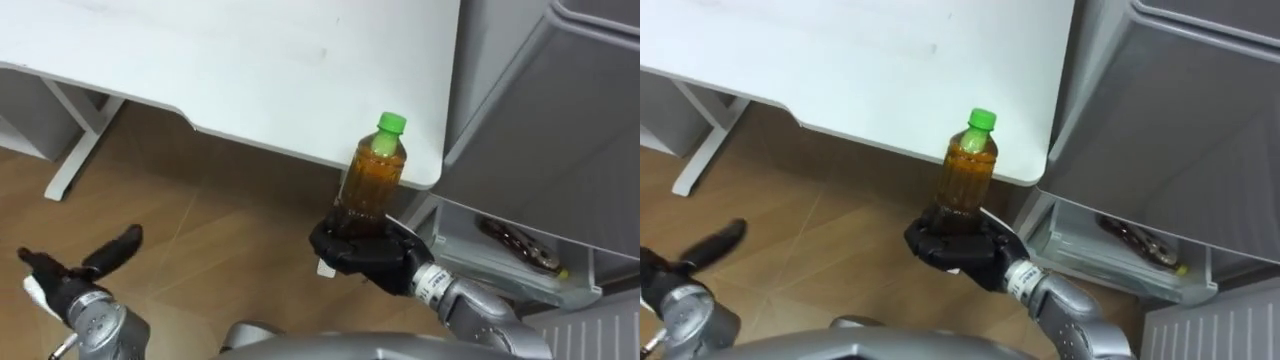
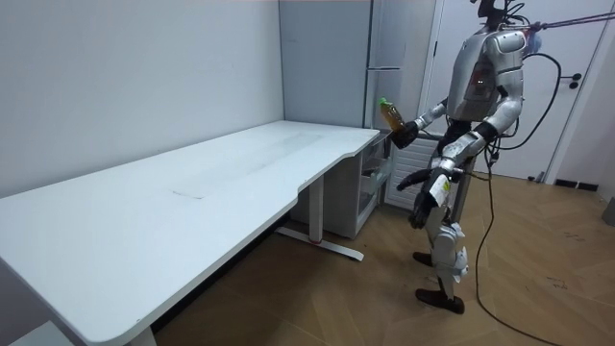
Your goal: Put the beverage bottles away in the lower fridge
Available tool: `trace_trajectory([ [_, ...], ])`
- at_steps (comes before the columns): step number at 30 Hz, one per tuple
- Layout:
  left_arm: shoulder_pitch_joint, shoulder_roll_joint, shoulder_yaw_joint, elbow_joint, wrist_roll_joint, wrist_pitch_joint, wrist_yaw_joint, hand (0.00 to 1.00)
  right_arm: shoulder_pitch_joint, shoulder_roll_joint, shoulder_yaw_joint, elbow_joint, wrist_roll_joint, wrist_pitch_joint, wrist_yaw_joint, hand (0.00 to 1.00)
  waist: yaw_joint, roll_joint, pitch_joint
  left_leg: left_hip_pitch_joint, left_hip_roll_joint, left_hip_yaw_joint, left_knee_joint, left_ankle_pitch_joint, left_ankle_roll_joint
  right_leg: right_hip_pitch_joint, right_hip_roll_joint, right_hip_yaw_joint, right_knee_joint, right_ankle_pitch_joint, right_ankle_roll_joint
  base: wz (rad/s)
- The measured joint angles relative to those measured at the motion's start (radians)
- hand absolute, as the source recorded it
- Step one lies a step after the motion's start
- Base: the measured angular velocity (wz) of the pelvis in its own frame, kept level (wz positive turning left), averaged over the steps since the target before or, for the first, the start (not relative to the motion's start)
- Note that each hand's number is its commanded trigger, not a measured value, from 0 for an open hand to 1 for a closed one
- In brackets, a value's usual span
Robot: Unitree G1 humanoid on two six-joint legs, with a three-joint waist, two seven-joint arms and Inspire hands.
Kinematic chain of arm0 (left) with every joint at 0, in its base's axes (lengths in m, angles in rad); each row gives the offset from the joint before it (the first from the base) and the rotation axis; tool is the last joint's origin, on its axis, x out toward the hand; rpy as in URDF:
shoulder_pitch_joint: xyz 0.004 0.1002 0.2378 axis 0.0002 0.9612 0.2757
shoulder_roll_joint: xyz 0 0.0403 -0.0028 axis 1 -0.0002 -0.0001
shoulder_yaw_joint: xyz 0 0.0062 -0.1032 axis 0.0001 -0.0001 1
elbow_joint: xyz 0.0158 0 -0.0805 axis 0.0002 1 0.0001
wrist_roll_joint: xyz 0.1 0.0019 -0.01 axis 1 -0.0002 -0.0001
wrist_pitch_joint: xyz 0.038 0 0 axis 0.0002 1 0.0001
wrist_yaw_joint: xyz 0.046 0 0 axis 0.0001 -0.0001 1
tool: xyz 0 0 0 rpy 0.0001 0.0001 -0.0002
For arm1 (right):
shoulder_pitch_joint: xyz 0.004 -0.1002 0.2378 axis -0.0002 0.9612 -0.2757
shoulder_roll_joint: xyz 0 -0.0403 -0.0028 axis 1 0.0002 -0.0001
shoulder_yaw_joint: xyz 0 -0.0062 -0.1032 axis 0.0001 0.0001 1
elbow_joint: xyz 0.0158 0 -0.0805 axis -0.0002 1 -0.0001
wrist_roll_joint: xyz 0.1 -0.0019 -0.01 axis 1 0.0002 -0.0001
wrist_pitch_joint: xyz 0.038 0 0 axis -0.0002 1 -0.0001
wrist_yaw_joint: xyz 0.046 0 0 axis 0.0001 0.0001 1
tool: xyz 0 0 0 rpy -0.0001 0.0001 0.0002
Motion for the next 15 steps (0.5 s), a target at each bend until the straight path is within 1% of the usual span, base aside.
trace_trajectory([
  [1, 0.001, 0.000, -0.023, 0.037, -0.046, 0.015, -0.019, 0.00, -0.001, 0.000, 0.009, 0.000, 0.033, 0.004, -0.003, 1.00, -0.003, 0.001, 0.0005, 0.001, 0.001, 0.003, -0.001, 0.000, 0.000, -0.001, 0.001, 0.003, 0.000, 0.000, 0.000, -0.04],
  [2, 0.003, 0.000, -0.037, 0.052, -0.069, 0.022, -0.028, 0.00, -0.001, 0.000, 0.012, 0.000, 0.048, 0.006, -0.008, 1.00, -0.004, 0.002, 0.0010, 0.001, 0.001, 0.004, -0.001, 0.000, 0.000, -0.001, 0.002, 0.004, 0.000, 0.000, 0.000, -0.08],
  [3, 0.008, -0.003, -0.056, 0.088, -0.095, 0.038, -0.049, 0.00, -0.001, -0.001, 0.014, 0.000, 0.070, 0.010, -0.022, 1.00, -0.010, 0.003, 0.0019, 0.004, 0.002, 0.009, -0.005, 0.000, 0.000, -0.002, 0.003, 0.009, 0.000, 0.000, -0.001, -0.07],
  [4, 0.011, -0.008, -0.063, 0.138, -0.095, 0.055, -0.074, 0.00, -0.002, 0.000, 0.011, 0.000, 0.075, 0.010, -0.035, 1.00, -0.020, 0.004, 0.0029, 0.004, 0.001, 0.010, -0.005, 0.000, 0.000, -0.003, 0.003, 0.011, 0.000, 0.000, -0.001, -0.05],
  [5, 0.011, -0.010, -0.066, 0.166, -0.095, 0.062, -0.086, 0.00, -0.002, 0.000, 0.008, 0.000, 0.075, 0.010, -0.039, 1.00, -0.024, 0.005, 0.0031, 0.004, 0.001, 0.010, -0.005, 0.000, 0.000, -0.003, 0.003, 0.011, 0.000, 0.000, -0.001, 0.00],
  [7, 0.013, -0.014, -0.080, 0.240, -0.092, 0.099, -0.126, 0.00, -0.003, -0.002, -0.003, 0.000, 0.079, 0.012, -0.056, 1.00, -0.046, 0.005, 0.0037, -0.001, 0.001, 0.009, -0.005, 0.000, 0.000, -0.005, 0.003, 0.008, 0.000, 0.000, -0.001, 0.02],
  [9, 0.019, -0.017, -0.084, 0.257, -0.086, 0.123, -0.158, 0.00, -0.014, -0.014, -0.006, 0.000, 0.080, 0.022, -0.057, 1.00, -0.065, 0.005, 0.0035, -0.012, 0.001, 0.009, -0.004, 0.000, 0.000, -0.017, 0.002, 0.008, 0.002, 0.000, -0.001, 0.00],
  [10, 0.022, -0.016, -0.100, 0.261, -0.085, 0.137, -0.185, 0.00, -0.024, -0.019, -0.006, 0.000, 0.079, 0.031, -0.057, 1.00, -0.078, 0.006, 0.0040, -0.022, 0.001, 0.010, -0.001, 0.000, 0.000, -0.026, 0.002, 0.008, 0.005, 0.001, -0.002, 0.00],
  [11, 0.023, -0.017, -0.106, 0.263, -0.078, 0.144, -0.199, 0.00, -0.025, -0.020, -0.006, 0.000, 0.079, 0.031, -0.057, 1.00, -0.082, 0.007, 0.0049, -0.024, 0.001, 0.011, 0.000, 0.000, 0.000, -0.028, 0.002, 0.008, 0.005, 0.001, -0.002, 0.00],
  [13, 0.022, -0.016, -0.132, 0.288, -0.014, 0.174, -0.265, 0.00, -0.026, -0.026, -0.008, 0.000, 0.079, 0.044, -0.056, 1.00, -0.107, 0.011, 0.0038, -0.033, 0.001, 0.011, 0.001, 0.000, 0.000, -0.038, 0.002, 0.008, 0.005, 0.001, -0.002, 0.00],
  [14, 0.022, -0.015, -0.137, 0.289, 0.009, 0.183, -0.282, 0.00, -0.026, -0.026, -0.011, 0.000, 0.077, 0.047, -0.056, 1.00, -0.114, 0.012, 0.0042, -0.034, 0.001, 0.012, 0.001, 0.000, 0.000, -0.039, 0.002, 0.009, 0.005, 0.002, -0.002, 0.00],
  [15, 0.024, -0.017, -0.139, 0.290, 0.069, 0.197, -0.318, 0.00, -0.026, -0.026, -0.016, 0.000, 0.073, 0.055, -0.056, 1.00, -0.127, 0.012, 0.0044, -0.034, 0.001, 0.013, 0.001, 0.000, 0.000, -0.040, 0.003, 0.011, 0.004, 0.002, -0.002, -0.05],
])
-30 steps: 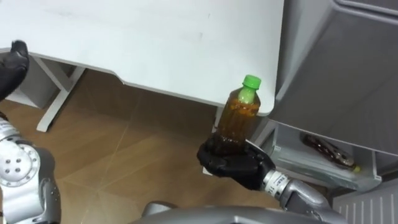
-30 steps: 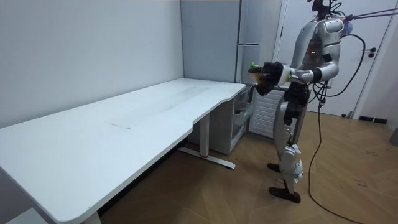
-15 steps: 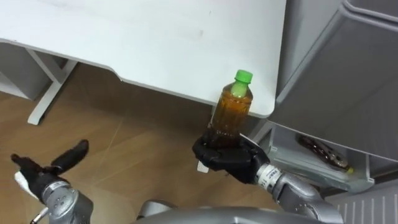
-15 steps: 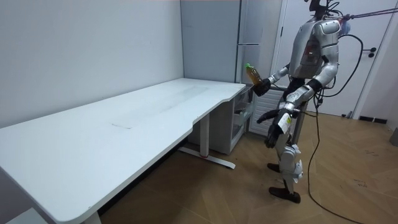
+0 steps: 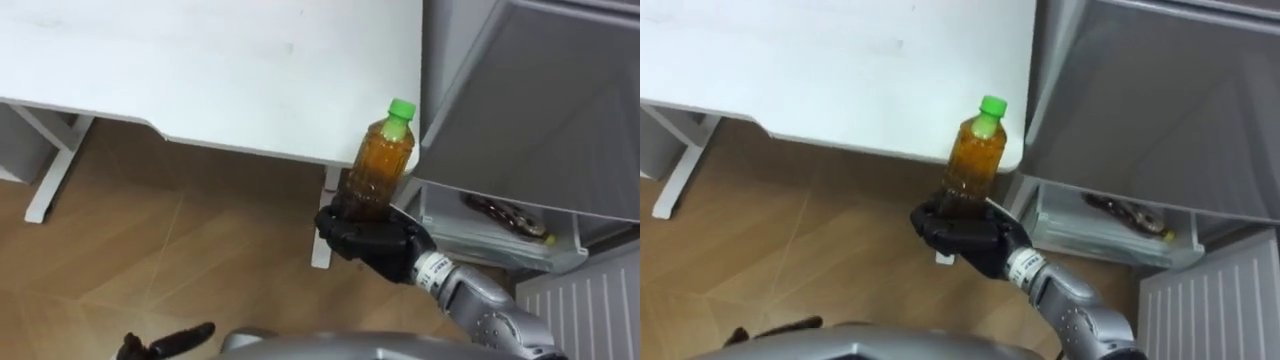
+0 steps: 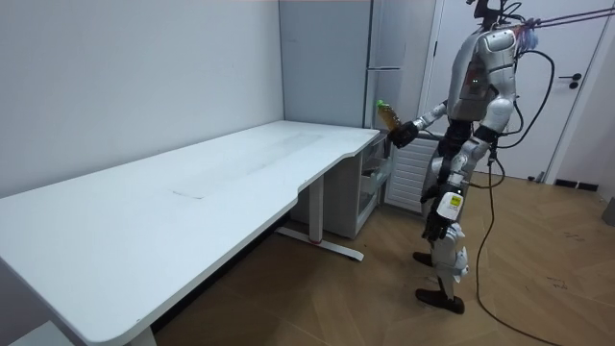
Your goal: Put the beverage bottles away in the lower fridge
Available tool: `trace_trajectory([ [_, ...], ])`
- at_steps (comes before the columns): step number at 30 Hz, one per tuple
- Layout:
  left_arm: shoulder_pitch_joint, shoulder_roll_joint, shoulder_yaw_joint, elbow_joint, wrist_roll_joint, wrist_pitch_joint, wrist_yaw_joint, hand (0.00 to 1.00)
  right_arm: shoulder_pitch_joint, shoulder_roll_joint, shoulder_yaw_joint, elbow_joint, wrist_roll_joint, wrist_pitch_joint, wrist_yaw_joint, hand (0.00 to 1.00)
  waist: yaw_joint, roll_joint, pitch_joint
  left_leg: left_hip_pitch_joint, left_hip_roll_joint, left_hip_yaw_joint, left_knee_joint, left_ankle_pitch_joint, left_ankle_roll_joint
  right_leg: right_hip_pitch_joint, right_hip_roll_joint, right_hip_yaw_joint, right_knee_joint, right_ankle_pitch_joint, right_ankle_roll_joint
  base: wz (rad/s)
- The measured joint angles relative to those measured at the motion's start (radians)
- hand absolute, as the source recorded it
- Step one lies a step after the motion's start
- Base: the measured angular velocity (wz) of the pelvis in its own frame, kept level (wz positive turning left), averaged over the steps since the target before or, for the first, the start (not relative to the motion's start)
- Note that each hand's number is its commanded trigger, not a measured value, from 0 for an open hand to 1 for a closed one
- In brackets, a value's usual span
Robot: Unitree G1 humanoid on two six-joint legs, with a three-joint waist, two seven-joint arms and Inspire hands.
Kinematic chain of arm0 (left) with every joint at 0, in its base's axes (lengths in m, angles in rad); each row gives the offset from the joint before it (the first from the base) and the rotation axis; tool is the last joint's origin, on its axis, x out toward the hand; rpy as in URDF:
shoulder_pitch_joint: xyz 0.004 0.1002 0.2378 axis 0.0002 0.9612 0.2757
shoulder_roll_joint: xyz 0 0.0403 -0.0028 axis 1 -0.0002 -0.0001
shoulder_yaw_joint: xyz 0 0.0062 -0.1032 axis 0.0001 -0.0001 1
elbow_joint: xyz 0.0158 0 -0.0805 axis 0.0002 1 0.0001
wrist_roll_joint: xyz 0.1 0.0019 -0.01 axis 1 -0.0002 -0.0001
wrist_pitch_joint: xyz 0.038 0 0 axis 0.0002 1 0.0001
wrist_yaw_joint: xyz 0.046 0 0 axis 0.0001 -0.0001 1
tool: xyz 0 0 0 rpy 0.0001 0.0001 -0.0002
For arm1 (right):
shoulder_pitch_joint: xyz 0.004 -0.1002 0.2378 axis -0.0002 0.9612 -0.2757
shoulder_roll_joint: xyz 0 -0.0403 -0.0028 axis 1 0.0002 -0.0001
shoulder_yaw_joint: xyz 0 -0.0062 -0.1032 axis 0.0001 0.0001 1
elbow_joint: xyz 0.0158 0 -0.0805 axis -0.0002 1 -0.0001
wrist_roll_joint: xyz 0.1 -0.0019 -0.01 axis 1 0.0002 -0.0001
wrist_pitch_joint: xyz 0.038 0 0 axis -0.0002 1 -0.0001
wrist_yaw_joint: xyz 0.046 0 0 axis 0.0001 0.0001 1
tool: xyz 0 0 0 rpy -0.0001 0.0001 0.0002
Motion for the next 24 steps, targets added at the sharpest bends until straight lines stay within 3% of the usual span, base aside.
trace_trajectory([
  [6, -0.047, 0.006, 0.020, 0.055, 0.223, 0.043, -0.127, 0.00, -0.008, -0.014, -0.067, -0.001, 0.004, 0.012, -0.001, 1.00, -0.015, 0.008, -0.0023, -0.005, 0.000, 0.017, 0.001, 0.000, 0.000, -0.018, 0.001, 0.019, 0.011, 0.000, 0.000, -0.08],
  [7, -0.051, 0.008, 0.020, 0.066, 0.253, 0.048, -0.139, 0.00, -0.009, -0.020, -0.079, -0.002, 0.007, 0.011, -0.004, 1.00, -0.027, 0.007, -0.0064, -0.004, 0.000, 0.017, 0.002, 0.000, 0.000, -0.018, 0.001, 0.018, 0.011, 0.000, 0.000, 0.00],
  [12, -0.048, 0.010, 0.030, 0.087, 0.335, 0.055, -0.160, 0.00, -0.008, -0.021, -0.123, -0.019, 0.004, 0.011, -0.015, 1.00, -0.066, 0.015, -0.0082, -0.002, 0.000, 0.022, 0.012, 0.000, 0.000, -0.016, 0.001, 0.024, 0.014, 0.000, 0.000, -0.01],
  [16, -0.051, 0.016, 0.042, 0.097, 0.348, 0.055, -0.172, 0.00, -0.007, -0.016, -0.161, -0.014, 0.001, 0.011, -0.055, 1.00, -0.092, 0.005, -0.0064, -0.003, 0.000, 0.027, 0.012, 0.000, 0.000, -0.018, 0.001, 0.029, 0.021, 0.000, 0.000, -0.02],
  [24, -0.063, 0.020, 0.062, 0.105, 0.426, 0.053, -0.208, 0.00, -0.003, 0.007, -0.226, -0.027, 0.004, 0.009, -0.078, 1.00, -0.117, -0.005, -0.0115, -0.006, 0.000, 0.051, 0.014, 0.000, 0.000, -0.038, 0.002, 0.046, 0.032, 0.003, -0.002, -0.09],
])
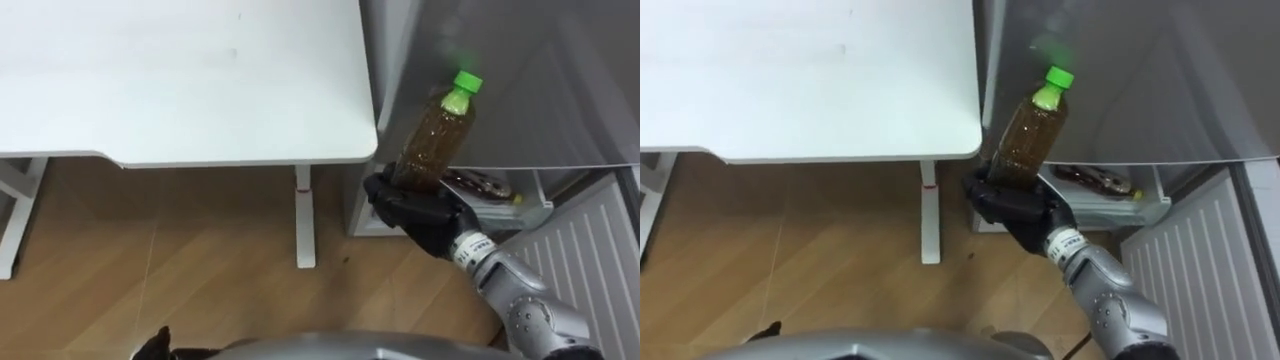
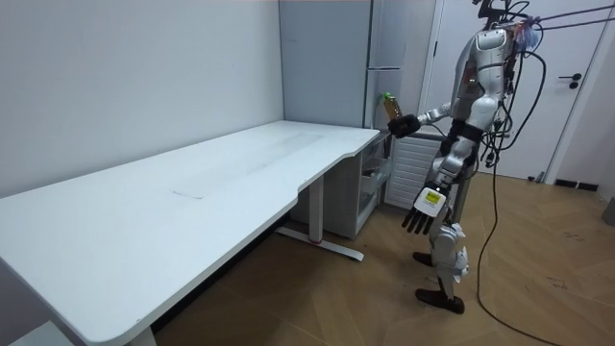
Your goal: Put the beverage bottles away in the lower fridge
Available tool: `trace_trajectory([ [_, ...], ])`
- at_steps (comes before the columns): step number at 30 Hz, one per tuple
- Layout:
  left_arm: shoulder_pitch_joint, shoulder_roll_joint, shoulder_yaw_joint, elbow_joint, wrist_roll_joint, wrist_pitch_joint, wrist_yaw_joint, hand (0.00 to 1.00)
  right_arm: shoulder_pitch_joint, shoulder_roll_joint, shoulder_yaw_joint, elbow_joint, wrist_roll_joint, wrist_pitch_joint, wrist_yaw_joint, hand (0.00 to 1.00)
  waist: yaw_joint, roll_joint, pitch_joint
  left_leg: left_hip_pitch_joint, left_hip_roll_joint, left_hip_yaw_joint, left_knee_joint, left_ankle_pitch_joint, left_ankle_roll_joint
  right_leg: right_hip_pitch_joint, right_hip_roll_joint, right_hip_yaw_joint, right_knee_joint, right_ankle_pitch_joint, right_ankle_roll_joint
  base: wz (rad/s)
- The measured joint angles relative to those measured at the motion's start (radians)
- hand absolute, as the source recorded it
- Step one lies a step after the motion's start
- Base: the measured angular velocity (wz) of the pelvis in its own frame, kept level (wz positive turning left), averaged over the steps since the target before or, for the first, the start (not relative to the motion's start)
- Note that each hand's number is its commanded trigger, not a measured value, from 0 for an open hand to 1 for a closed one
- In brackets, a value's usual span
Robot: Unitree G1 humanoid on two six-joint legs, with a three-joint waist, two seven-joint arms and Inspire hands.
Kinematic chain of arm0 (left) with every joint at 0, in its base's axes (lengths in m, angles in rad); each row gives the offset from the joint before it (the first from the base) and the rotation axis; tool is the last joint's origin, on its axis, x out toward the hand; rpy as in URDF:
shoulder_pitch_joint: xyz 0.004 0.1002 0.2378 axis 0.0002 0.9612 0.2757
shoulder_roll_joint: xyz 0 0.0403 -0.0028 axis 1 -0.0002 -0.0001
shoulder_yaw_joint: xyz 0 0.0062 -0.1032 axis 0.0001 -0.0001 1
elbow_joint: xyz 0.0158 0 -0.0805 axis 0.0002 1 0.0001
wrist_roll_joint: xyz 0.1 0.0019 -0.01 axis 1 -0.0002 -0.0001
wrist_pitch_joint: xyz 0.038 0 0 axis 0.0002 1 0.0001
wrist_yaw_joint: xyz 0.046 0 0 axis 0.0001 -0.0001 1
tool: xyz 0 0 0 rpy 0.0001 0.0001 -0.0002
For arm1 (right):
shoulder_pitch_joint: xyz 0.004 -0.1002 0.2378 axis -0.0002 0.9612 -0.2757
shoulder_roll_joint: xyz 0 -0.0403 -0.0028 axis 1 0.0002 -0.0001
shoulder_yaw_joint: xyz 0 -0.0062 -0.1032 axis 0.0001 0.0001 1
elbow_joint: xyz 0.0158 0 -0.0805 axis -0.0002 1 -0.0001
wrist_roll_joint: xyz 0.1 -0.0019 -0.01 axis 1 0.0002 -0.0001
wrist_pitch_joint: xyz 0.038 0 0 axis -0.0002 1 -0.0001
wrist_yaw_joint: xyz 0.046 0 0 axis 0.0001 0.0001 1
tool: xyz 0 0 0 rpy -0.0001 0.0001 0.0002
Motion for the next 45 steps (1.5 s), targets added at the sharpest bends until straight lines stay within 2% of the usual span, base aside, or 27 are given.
trace_trajectory([
  [9, -0.002, -0.001, -0.003, 0.001, 0.024, -0.006, 0.013, 0.00, 0.014, 0.003, -0.001, 0.000, -0.006, -0.004, -0.062, 1.00, -0.022, 0.002, 0.0006, 0.002, 0.006, 0.020, -0.004, 0.000, -0.001, -0.010, 0.008, 0.007, -0.001, 0.002, -0.001, -0.05],
  [13, -0.013, -0.006, -0.021, 0.001, 0.025, -0.007, 0.013, 0.00, 0.040, 0.002, -0.001, 0.000, -0.005, -0.004, -0.117, 1.00, -0.025, 0.017, 0.0040, 0.005, 0.007, 0.028, -0.005, 0.000, -0.001, -0.009, 0.009, 0.012, -0.002, 0.002, -0.002, -0.05],
  [19, -0.022, -0.023, -0.021, -0.001, 0.030, -0.007, 0.010, 0.00, 0.071, -0.002, -0.007, 0.007, -0.003, -0.003, -0.170, 1.00, -0.026, 0.042, 0.0039, 0.004, 0.007, 0.043, -0.015, -0.001, -0.001, -0.029, 0.012, 0.033, 0.017, 0.002, -0.002, -0.08],
  [23, -0.018, -0.025, -0.020, -0.004, 0.029, -0.007, 0.015, 0.00, 0.072, 0.000, -0.008, 0.007, 0.040, -0.003, -0.211, 1.00, -0.029, 0.036, 0.0046, 0.001, 0.006, 0.048, -0.015, -0.001, -0.001, -0.035, 0.013, 0.044, 0.018, 0.001, -0.002, -0.07],
  [29, 0.012, -0.025, -0.016, -0.006, 0.037, -0.010, 0.028, 0.00, 0.072, 0.005, -0.032, 0.008, 0.209, -0.003, -0.309, 1.00, -0.025, 0.025, 0.0013, 0.005, 0.006, 0.049, 0.000, -0.001, -0.001, -0.026, 0.013, 0.044, 0.015, 0.001, -0.002, -0.01],
  [31, 0.019, -0.029, -0.004, -0.004, 0.077, -0.010, 0.040, 0.00, 0.072, 0.005, -0.050, 0.008, 0.317, -0.006, -0.331, 1.00, -0.022, 0.019, 0.0023, 0.005, 0.006, 0.046, 0.001, -0.001, -0.001, -0.025, 0.012, 0.041, 0.015, 0.001, -0.002, 0.04],
  [37, 0.036, -0.030, 0.010, 0.007, 0.098, -0.006, 0.043, 0.00, 0.068, 0.028, -0.086, 0.046, 0.524, -0.062, -0.357, 1.00, -0.020, 0.006, 0.0043, 0.014, 0.005, 0.030, 0.004, -0.001, -0.001, -0.007, 0.009, 0.030, 0.015, -0.006, -0.001, 0.07],
  [41, 0.059, -0.034, 0.027, 0.007, 0.098, 0.002, 0.038, 0.00, 0.068, 0.033, -0.111, 0.079, 0.624, -0.067, -0.368, 1.00, -0.016, 0.001, 0.0054, 0.010, 0.006, 0.019, 0.003, -0.003, -0.004, -0.005, 0.009, 0.019, 0.015, -0.009, -0.003, 0.10],
  [45, 0.088, -0.041, 0.036, 0.007, 0.111, 0.010, 0.038, 0.00, 0.038, 0.033, -0.132, 0.164, 0.708, -0.101, -0.387, 1.00, -0.017, 0.000, 0.0062, 0.013, 0.006, -0.004, 0.003, -0.003, -0.004, 0.009, 0.005, -0.005, 0.012, -0.016, -0.003, 0.17],
])
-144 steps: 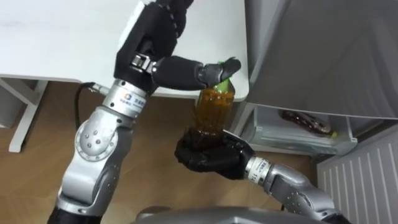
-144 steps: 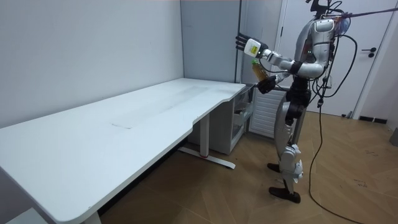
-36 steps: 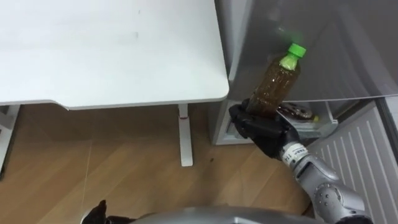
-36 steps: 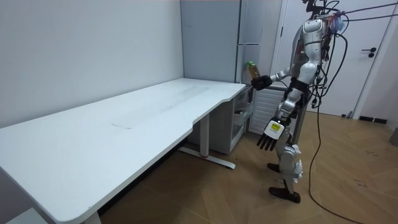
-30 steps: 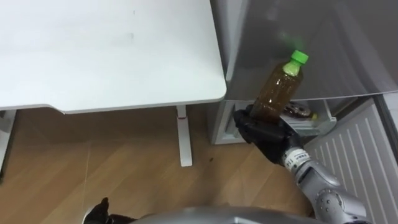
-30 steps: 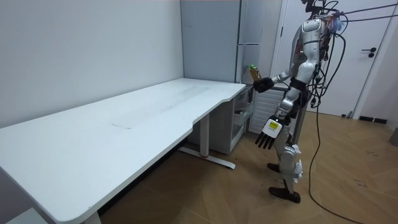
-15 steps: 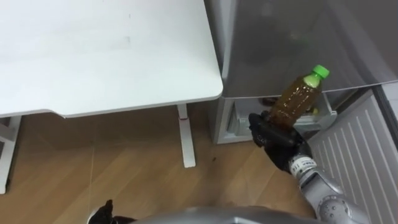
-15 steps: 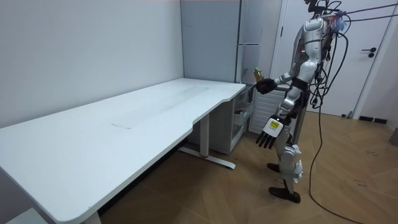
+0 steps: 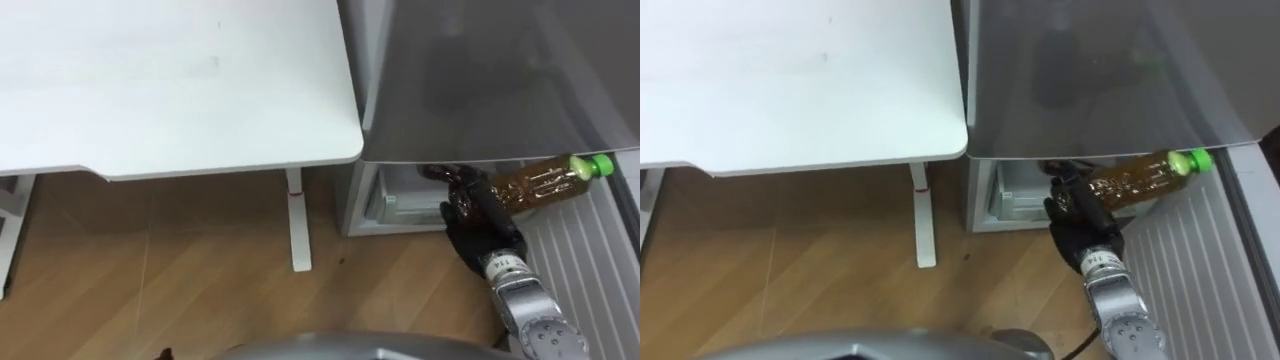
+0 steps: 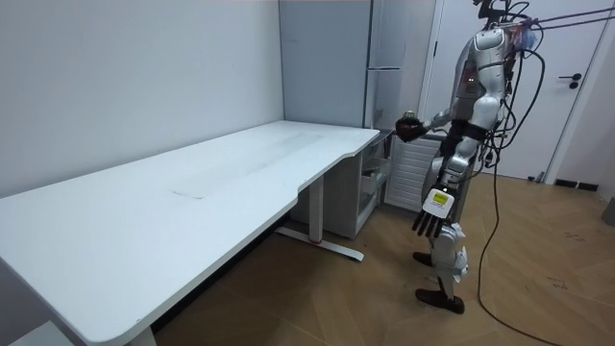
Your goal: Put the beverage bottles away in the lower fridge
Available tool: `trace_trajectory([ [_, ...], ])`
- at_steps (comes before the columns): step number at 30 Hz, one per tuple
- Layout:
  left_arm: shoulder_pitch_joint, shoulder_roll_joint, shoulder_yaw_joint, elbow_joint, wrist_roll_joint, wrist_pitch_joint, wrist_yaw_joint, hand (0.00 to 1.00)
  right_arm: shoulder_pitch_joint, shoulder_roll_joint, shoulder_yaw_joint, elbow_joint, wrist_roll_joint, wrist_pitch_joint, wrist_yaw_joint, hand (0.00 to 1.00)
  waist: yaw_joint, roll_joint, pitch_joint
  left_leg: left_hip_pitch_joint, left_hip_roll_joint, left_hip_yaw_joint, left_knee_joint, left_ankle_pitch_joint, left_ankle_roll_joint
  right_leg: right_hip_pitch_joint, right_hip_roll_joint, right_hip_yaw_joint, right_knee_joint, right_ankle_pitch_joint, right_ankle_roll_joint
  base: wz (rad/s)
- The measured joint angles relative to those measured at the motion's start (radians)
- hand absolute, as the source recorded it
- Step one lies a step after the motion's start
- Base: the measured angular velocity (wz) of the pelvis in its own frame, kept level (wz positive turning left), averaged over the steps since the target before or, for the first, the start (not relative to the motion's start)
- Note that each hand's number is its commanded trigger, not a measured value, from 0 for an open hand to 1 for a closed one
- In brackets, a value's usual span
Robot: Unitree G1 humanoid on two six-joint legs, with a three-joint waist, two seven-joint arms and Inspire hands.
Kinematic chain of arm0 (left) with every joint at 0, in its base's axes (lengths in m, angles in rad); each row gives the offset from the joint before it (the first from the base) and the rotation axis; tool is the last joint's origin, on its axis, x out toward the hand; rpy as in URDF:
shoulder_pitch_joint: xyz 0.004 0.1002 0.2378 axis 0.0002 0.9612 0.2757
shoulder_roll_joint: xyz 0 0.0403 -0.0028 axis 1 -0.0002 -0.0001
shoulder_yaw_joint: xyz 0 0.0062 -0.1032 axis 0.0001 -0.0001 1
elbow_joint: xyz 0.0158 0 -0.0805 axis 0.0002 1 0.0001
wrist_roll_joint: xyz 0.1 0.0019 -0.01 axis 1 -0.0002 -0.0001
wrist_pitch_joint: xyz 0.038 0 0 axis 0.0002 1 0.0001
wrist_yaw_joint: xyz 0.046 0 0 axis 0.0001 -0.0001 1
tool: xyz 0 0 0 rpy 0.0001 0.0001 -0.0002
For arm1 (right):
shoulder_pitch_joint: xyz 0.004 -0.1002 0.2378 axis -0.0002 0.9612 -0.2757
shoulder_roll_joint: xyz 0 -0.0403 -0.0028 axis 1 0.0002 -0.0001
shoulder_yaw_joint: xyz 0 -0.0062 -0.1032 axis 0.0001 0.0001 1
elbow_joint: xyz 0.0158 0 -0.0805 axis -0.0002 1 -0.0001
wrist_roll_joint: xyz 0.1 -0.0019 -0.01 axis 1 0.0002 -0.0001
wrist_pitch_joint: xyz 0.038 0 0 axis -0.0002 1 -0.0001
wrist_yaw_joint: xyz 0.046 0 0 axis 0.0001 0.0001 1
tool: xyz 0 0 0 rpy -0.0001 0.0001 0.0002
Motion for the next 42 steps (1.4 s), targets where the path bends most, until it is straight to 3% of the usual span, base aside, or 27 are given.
trace_trajectory([
  [10, 0.033, -0.010, 0.043, 0.000, 0.043, 0.037, -0.027, 0.00, -0.040, 0.002, -0.056, 0.056, 0.072, -0.021, -0.052, 1.00, 0.026, -0.019, 0.0059, -0.004, -0.007, -0.042, 0.006, 0.001, 0.000, 0.014, -0.012, -0.036, -0.001, -0.019, 0.004, 0.11],
  [20, 0.021, -0.010, 0.059, -0.013, 0.094, 0.089, -0.032, 0.00, -0.142, 0.001, -0.071, 0.195, 0.098, -0.005, -0.062, 1.00, 0.027, -0.019, 0.0033, -0.065, -0.024, -0.086, 0.048, 0.001, 0.000, -0.023, -0.042, -0.090, 0.047, -0.049, 0.005, 0.17],
  [25, -0.052, -0.004, 0.060, -0.015, 0.094, 0.101, -0.050, 0.00, -0.251, 0.003, -0.100, 0.283, 0.141, 0.003, -0.074, 1.00, 0.025, -0.013, 0.0039, -0.163, -0.031, -0.094, 0.097, 0.001, 0.000, -0.127, -0.056, -0.092, 0.114, -0.055, -0.004, 0.04],
  [27, -0.106, 0.002, 0.059, -0.006, 0.109, 0.101, -0.043, 0.00, -0.339, -0.001, -0.107, 0.362, 0.148, 0.001, -0.098, 1.00, 0.026, -0.022, 0.0134, -0.224, -0.031, -0.091, 0.131, 0.002, -0.002, -0.182, -0.059, -0.085, 0.131, -0.053, -0.009, -0.02],
  [34, -0.258, 0.016, 0.018, 0.004, 0.102, 0.082, 0.011, 0.00, -0.569, -0.024, -0.111, 0.582, 0.160, 0.001, -0.057, 1.00, 0.029, -0.026, 0.0209, -0.427, -0.036, -0.079, 0.245, 0.004, -0.001, -0.374, -0.070, -0.064, 0.205, -0.022, -0.021, -0.06],
  [39, -0.339, 0.014, -0.011, 0.002, 0.085, 0.063, 0.027, 0.00, -0.665, -0.046, -0.137, 0.648, 0.146, 0.004, -0.021, 1.00, 0.045, -0.031, 0.0279, -0.554, -0.049, -0.068, 0.302, 0.014, 0.000, -0.517, -0.092, -0.051, 0.286, -0.020, -0.028, -0.03],
  [42, -0.380, 0.019, -0.020, 0.009, 0.062, 0.058, 0.035, 0.00, -0.709, -0.059, -0.137, 0.654, 0.146, 0.006, -0.010, 1.00, 0.051, -0.037, 0.0393, -0.626, -0.052, -0.051, 0.357, 0.011, 0.002, -0.598, -0.103, -0.036, 0.344, -0.023, -0.033, -0.08],
])
